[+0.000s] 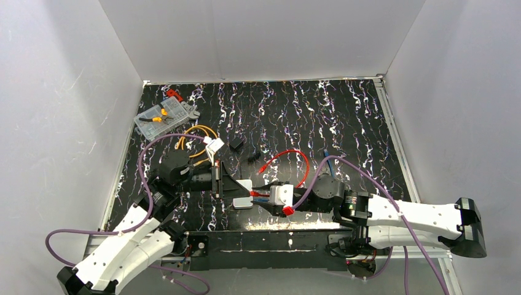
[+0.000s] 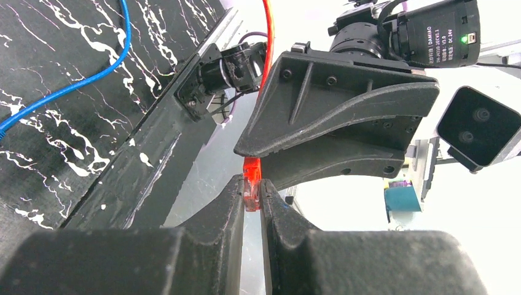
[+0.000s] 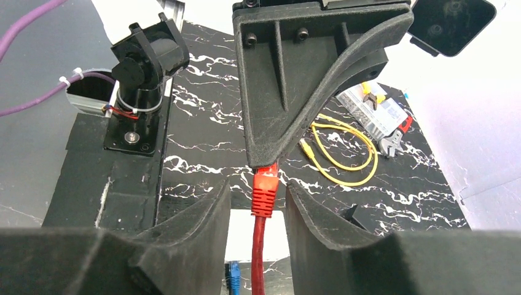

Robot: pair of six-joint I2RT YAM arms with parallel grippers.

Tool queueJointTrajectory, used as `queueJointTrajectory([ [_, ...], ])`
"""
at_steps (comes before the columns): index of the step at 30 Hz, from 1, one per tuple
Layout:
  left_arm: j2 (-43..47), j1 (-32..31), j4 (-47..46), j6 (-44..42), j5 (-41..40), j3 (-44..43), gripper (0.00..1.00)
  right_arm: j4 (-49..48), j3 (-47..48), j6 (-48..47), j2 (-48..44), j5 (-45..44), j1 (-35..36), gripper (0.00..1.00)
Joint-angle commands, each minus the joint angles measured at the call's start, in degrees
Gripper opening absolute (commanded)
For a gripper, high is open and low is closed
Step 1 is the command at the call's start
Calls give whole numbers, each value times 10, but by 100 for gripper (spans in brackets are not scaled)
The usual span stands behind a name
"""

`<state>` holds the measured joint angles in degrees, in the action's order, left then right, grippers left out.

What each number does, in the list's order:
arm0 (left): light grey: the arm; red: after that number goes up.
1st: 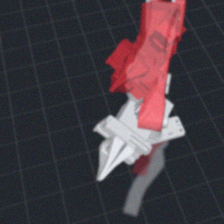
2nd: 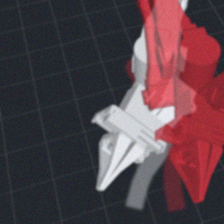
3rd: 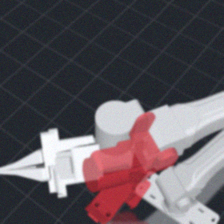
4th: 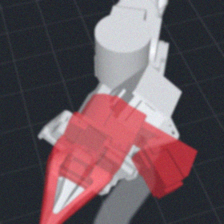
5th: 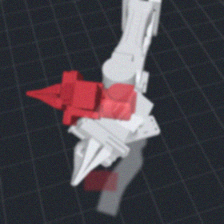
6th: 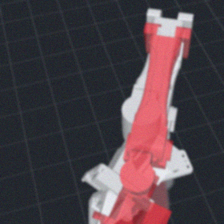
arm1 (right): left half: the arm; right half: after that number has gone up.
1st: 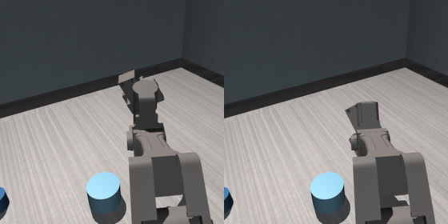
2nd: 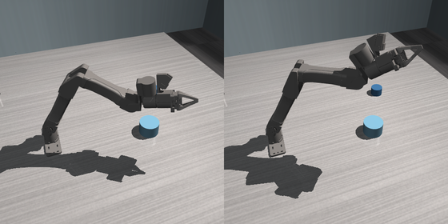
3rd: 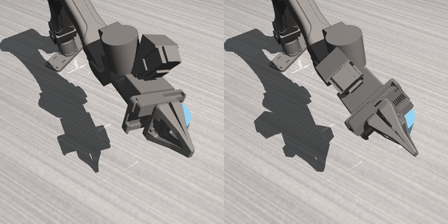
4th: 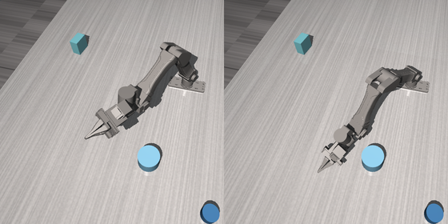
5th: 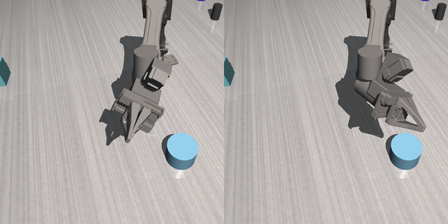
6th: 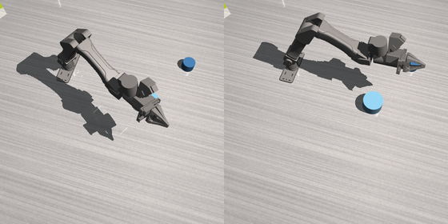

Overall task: Insert the plug into the switch port
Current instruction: Pick up the connector from the center of the board.

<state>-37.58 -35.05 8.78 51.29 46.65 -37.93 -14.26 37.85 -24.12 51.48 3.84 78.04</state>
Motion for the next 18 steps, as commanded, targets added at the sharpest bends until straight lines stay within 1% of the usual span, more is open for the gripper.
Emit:
queueJointTrajectory([
  [1, 10, -1, -8, -13, 18, -7, 0, -38, 7, 9, -1, 1, 3, 42],
  [6, 15, -1, -3, -15, 19, -7, 0, -37, 8, 10, 2, 0, 3, 32],
  [13, 21, -1, 7, -19, 18, -12, 0, -37, 7, 10, 3, -7, 3, 21],
  [16, 21, -1, 7, -20, 19, -14, 0, -32, 10, 8, 4, -11, 3, 11],
  [17, 21, -1, 6, -20, 19, -14, 0, -30, 13, 8, 5, -13, 3, 4],
  [18, 21, -1, 6, -20, 19, -14, 0, -27, 15, 8, 5, -14, 3, 1],
])
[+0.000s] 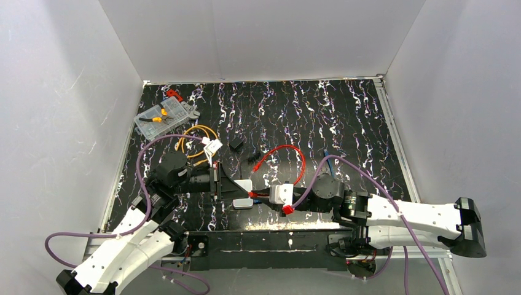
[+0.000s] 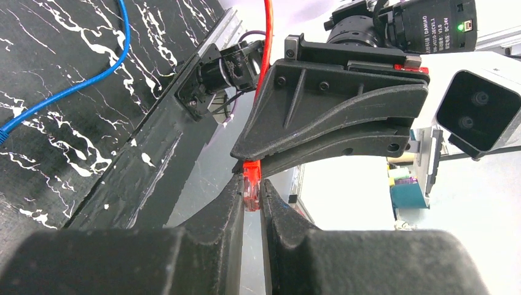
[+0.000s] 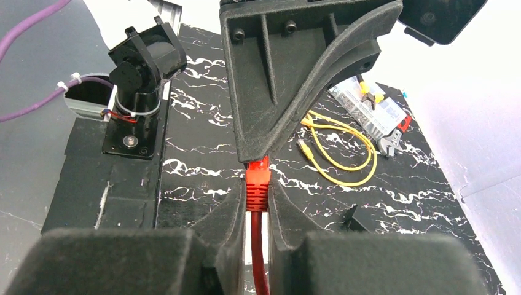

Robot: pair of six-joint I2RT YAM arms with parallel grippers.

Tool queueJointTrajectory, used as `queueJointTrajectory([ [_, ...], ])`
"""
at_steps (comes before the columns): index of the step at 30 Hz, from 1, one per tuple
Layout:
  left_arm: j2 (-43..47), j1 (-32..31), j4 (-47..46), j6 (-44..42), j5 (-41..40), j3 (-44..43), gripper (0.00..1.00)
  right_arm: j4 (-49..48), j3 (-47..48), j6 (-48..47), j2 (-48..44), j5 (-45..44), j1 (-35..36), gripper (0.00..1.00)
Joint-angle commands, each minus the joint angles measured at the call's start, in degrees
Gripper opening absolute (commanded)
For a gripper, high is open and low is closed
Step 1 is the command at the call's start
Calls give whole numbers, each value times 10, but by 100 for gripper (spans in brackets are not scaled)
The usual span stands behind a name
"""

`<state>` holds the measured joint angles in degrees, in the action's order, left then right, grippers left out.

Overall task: Insert the plug into the switch port
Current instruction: Pick up the connector from the center of the board.

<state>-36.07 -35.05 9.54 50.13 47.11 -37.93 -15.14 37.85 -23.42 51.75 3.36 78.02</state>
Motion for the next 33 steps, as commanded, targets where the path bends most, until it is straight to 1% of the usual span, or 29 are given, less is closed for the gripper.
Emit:
queueJointTrajectory([
  [1, 5, -1, -1, -9, 14, -14, 0, -16, 17, 0, 2, -10, 3, 1],
  [2, 3, -1, 0, -9, 13, -14, 0, -15, 19, -1, 3, -12, 3, 1],
  [3, 2, -2, 3, -9, 11, -14, 3, -14, 20, -4, 3, -12, 3, 1],
  [5, 3, -1, 13, -14, -2, -17, 21, -3, 23, -9, 4, -14, 2, 1],
  [7, 7, -1, 15, -18, -12, -18, 34, 15, 30, -14, 5, -25, 3, 1],
  [8, 9, -1, 17, -18, -16, -18, 45, 25, 33, -18, 6, -29, 3, 1],
  [10, 11, -1, 25, -25, -30, -23, 59, 37, 31, -27, 5, -51, 3, 1],
  [12, 12, -1, 49, -37, -52, -34, 76, 36, 17, -40, 0, -65, 3, 1],
  [13, 14, -1, 67, -49, -67, -39, 87, 29, 9, -48, -3, -74, 2, 1],
  [14, 14, -1, 84, -58, -82, -45, 95, 26, 3, -56, -5, -84, 2, 1],
  [15, 16, -1, 97, -65, -96, -48, 98, 26, -3, -60, -7, -91, -1, 1],
  [19, 23, -1, 138, -79, -156, -49, 98, 45, -10, -54, -3, -91, -28, 1],
  [22, 19, -1, 194, -86, -222, -51, 98, 61, -12, -40, 3, -64, -60, 1],
  [24, 8, -1, 232, -88, -268, -53, 98, 60, -14, -38, 11, -65, -81, 1],
  [27, -14, -1, 261, -88, -317, -44, 98, 64, -13, -42, 36, -105, -106, 1],
  [31, -30, -1, 253, -78, -350, -13, 98, 86, -3, -23, 85, -149, -147, 1],
  [33, -37, -1, 246, -73, -369, 3, 98, 82, -7, -9, 106, -178, -166, 1],
])
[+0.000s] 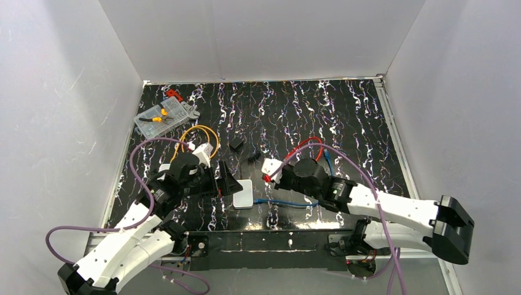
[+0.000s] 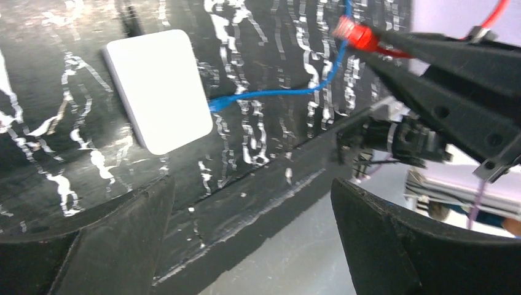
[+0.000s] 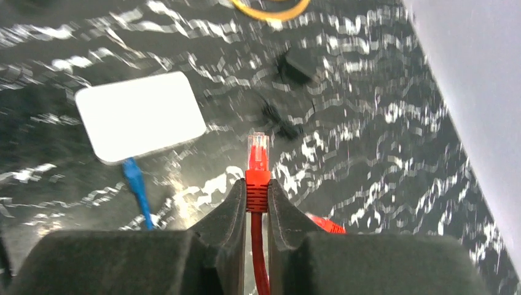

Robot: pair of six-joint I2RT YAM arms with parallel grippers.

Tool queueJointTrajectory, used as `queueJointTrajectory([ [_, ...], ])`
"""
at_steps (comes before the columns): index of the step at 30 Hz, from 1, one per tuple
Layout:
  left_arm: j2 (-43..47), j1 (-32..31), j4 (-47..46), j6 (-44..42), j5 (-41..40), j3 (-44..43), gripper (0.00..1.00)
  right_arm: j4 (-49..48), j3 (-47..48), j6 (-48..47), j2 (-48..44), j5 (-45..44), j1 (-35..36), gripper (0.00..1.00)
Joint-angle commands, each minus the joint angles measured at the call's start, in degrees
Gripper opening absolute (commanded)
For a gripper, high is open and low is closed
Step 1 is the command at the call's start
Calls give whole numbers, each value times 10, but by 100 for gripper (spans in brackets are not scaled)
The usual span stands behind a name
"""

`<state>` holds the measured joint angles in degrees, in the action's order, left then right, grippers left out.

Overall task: Insert the plug into the switch port
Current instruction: Pick up the connector from the center of the board, then insert the connector into the switch port.

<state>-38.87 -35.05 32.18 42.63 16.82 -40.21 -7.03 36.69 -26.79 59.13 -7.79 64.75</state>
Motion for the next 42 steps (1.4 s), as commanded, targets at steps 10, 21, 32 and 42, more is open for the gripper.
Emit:
queueJointTrajectory([
  [10, -73, 4, -62, 35, -84, 104, 98, 30, -2, 105, 116, 18, -65, 1],
  [21, -168, 45, -205, 34, -37, 167, 95, -33, -14, 143, 202, 103, -68, 1],
  [32, -215, 87, -271, 15, -10, 180, 80, -134, -30, 130, 254, 155, -73, 1],
  [42, -273, 100, -342, 12, 32, 179, 64, -199, -46, 121, 275, 196, -73, 1],
])
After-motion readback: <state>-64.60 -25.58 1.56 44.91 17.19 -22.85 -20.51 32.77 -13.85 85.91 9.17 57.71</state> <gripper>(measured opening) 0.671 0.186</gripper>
